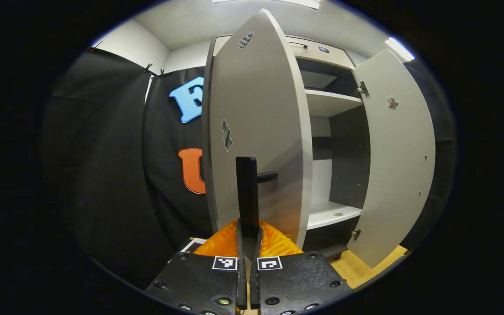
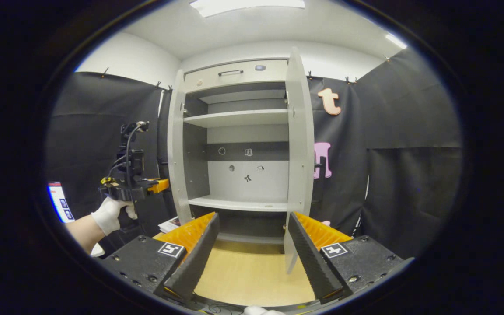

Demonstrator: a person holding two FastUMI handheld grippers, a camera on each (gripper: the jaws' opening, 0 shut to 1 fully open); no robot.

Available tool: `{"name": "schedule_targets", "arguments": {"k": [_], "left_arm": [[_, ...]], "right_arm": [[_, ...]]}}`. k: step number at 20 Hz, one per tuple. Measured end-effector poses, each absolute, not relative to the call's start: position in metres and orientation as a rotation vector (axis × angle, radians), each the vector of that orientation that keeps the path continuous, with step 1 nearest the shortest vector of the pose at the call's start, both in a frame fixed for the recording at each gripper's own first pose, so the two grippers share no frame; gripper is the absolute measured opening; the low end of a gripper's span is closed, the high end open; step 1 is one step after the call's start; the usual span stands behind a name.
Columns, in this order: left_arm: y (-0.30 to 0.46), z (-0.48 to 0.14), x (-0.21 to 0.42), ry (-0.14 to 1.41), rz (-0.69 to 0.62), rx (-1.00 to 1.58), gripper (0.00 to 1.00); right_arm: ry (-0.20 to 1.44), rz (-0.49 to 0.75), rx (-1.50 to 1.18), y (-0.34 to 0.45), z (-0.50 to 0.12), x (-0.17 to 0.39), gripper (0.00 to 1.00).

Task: Open the right door of the double-door shoe cabinet with the right hand, and open the left door with the left hand.

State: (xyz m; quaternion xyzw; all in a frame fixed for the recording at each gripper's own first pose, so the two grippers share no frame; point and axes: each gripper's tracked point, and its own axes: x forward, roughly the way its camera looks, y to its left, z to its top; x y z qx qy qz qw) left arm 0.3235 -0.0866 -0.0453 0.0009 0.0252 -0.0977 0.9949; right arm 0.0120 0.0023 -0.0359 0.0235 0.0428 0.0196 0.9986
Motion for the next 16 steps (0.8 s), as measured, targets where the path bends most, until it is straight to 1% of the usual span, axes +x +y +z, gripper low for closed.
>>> {"name": "schedule_targets", "arguments": {"k": [5,6,11,16], "left_arm": [[-0.054,-0.046,0.317,0.043,-0.167,0.004,0.02],[-0.046,-0.047,0.32,0.037,-0.158,0.004,0.0],[-0.007,-0.053,0.327,0.045,-0.104,0.027,0.0],[0.014,-0.051,0.33,0.014,-0.156,-0.013,0.0]], "right_arm": [[0.094,0.054,0.051,0.01,-0.037,0.012,0.99],[0.095,0.057,0.051,0.013,-0.038,0.012,0.99],[0.097,0.073,0.05,0.023,-0.038,0.012,0.99],[0.108,0.085,0.05,0.032,-0.041,0.014,0.99]]}}
